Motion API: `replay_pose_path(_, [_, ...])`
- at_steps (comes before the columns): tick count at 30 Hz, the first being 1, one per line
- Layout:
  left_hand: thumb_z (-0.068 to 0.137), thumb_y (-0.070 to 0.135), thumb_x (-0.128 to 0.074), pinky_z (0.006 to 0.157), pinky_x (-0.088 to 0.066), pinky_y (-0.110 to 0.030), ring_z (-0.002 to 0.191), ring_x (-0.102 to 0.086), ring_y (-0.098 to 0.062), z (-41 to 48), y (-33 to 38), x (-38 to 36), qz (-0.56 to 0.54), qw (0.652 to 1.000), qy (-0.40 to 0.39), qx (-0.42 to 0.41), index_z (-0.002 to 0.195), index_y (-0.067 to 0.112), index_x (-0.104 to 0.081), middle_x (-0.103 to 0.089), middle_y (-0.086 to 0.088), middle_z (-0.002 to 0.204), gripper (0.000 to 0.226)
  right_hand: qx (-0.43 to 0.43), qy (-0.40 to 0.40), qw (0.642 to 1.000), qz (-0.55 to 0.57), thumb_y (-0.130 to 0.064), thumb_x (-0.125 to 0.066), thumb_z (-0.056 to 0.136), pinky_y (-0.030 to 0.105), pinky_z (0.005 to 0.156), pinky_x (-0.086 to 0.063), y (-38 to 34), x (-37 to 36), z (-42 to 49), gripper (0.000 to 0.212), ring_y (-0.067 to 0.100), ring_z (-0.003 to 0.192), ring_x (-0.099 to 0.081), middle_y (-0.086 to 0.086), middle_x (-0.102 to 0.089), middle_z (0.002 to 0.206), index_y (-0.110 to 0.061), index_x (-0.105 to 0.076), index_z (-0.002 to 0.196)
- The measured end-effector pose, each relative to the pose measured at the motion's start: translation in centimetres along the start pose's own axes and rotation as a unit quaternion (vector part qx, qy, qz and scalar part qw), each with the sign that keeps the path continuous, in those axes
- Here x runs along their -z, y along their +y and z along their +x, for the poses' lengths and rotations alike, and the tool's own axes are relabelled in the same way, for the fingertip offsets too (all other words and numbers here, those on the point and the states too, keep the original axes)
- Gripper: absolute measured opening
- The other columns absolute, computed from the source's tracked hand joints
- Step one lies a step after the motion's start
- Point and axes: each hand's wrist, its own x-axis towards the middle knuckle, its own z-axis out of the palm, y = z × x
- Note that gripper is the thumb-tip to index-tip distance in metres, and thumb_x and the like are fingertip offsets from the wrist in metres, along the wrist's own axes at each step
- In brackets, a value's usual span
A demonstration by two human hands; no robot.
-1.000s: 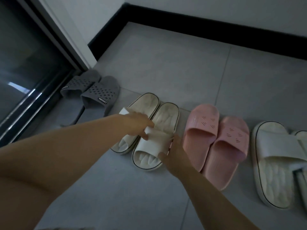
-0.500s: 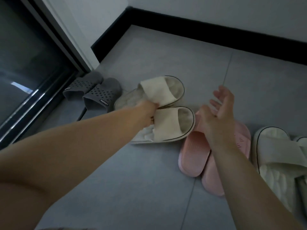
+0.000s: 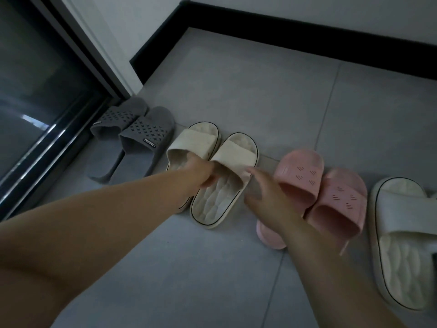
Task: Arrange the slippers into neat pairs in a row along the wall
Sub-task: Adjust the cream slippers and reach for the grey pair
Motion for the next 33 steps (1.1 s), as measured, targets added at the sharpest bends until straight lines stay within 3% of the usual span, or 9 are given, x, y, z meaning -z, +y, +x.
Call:
replay_pose_path(3, [0.083,0.028,-0.054,0.058,-0.041,-0.026,0.065,-0.056,-0.03,0.1,-0.5,3.0,0.311,0.933,0.086,-0.157,0.075,0.01,-0.054,-0.049,-0.005,0.066,0.02,-0.033,-0.03,0.999,-0.007,-0.01,-0.058,0.085,0.013,0.099,-0.021,0.6,-1.3,-0.1,0.071,0.016,0.139,-0.032,0.002,-0.031,0.153,-0.019,-0.024,0.146])
replay_pose_path(6, [0.085,0.023,-0.055,0.079,-0.043,-0.038,0.104,-0.051,-0.031,1.2,-0.3,5.8,0.376,0.87,0.164,-0.275,0.097,0.012,-0.053,-0.055,-0.011,0.105,0.016,-0.064,-0.044,0.997,0.017,-0.014,-0.058,0.088,0.013,0.096,-0.022,0.9,-2.2,-0.3,0.078,0.014,0.141,-0.029,-0.006,-0.022,0.156,-0.024,-0.01,0.149])
replay_pose_path(8, [0.085,0.016,-0.055,0.105,-0.033,-0.043,0.13,-0.033,-0.035,2.7,-0.3,6.8,0.402,0.874,0.136,-0.236,0.13,0.013,-0.04,-0.038,-0.016,0.138,0.047,-0.05,-0.059,0.996,0.035,-0.012,-0.056,0.088,0.013,0.1,-0.021,1.0,-2.8,-0.4,0.078,0.011,0.141,-0.026,-0.01,-0.018,0.157,-0.028,-0.009,0.149])
replay_pose_path(10, [0.086,0.013,-0.05,0.116,-0.019,-0.041,0.137,-0.026,-0.035,3.9,-0.7,7.0,0.457,0.866,0.091,-0.183,0.143,0.015,-0.025,-0.038,-0.018,0.143,0.062,-0.046,-0.062,0.996,0.044,-0.009,-0.055,0.088,0.013,0.102,-0.019,1.1,-3.2,-0.5,0.079,0.005,0.141,-0.023,-0.012,-0.016,0.157,-0.029,-0.009,0.149])
replay_pose_path(14, [0.089,0.019,-0.047,0.106,-0.033,-0.044,0.127,-0.041,-0.036,4.3,-1.2,6.5,0.459,0.862,0.094,-0.195,0.14,0.019,-0.03,-0.051,-0.015,0.133,0.054,-0.06,-0.057,0.995,0.058,-0.012,-0.056,0.088,0.013,0.104,-0.016,1.1,-3.3,-0.7,0.08,-0.003,0.137,-0.017,-0.011,-0.014,0.158,-0.026,-0.006,0.15])
replay_pose_path(17, [0.094,0.032,-0.042,0.102,-0.024,-0.041,0.125,-0.039,-0.033,4.0,-1.0,6.2,0.502,0.827,0.133,-0.218,0.133,0.023,-0.039,-0.057,-0.014,0.127,0.04,-0.097,-0.049,0.992,0.069,-0.015,-0.057,0.088,0.017,0.1,-0.026,1.0,-2.8,-0.9,0.084,0.012,0.14,-0.03,-0.005,-0.023,0.156,-0.03,-0.002,0.149])
replay_pose_path(21, [0.097,0.031,-0.036,0.101,-0.023,-0.039,0.118,-0.043,-0.034,4.3,-1.4,6.2,0.495,0.814,0.141,-0.268,0.129,0.022,-0.046,-0.063,-0.017,0.115,0.035,-0.143,-0.037,0.985,0.086,-0.018,-0.058,0.088,0.027,0.083,-0.041,1.0,-1.9,-1.2,0.086,0.025,0.116,-0.055,0.003,-0.046,0.142,-0.037,0.001,0.148])
replay_pose_path(25, [0.097,0.031,-0.033,0.102,-0.022,-0.039,0.118,-0.043,-0.036,4.7,-1.7,6.8,0.508,0.814,0.135,-0.247,0.128,0.027,-0.046,-0.062,-0.017,0.115,0.035,-0.144,-0.037,0.983,0.105,-0.016,-0.061,0.085,0.024,0.089,-0.04,1.4,-1.5,-1.0,0.091,0.013,0.105,-0.054,0.0,-0.045,0.144,-0.037,0.001,0.148])
replay_pose_path(33, [0.088,0.019,-0.052,0.109,-0.024,-0.045,0.129,-0.036,-0.037,3.5,0.0,10.2,0.487,0.822,0.206,-0.211,0.135,0.016,-0.037,-0.045,-0.018,0.138,0.05,-0.136,0.011,0.988,0.078,-0.022,-0.063,0.084,0.03,0.105,-0.036,-0.6,-1.1,0.1,0.079,0.021,0.131,-0.043,0.005,-0.038,0.147,-0.018,-0.017,0.148])
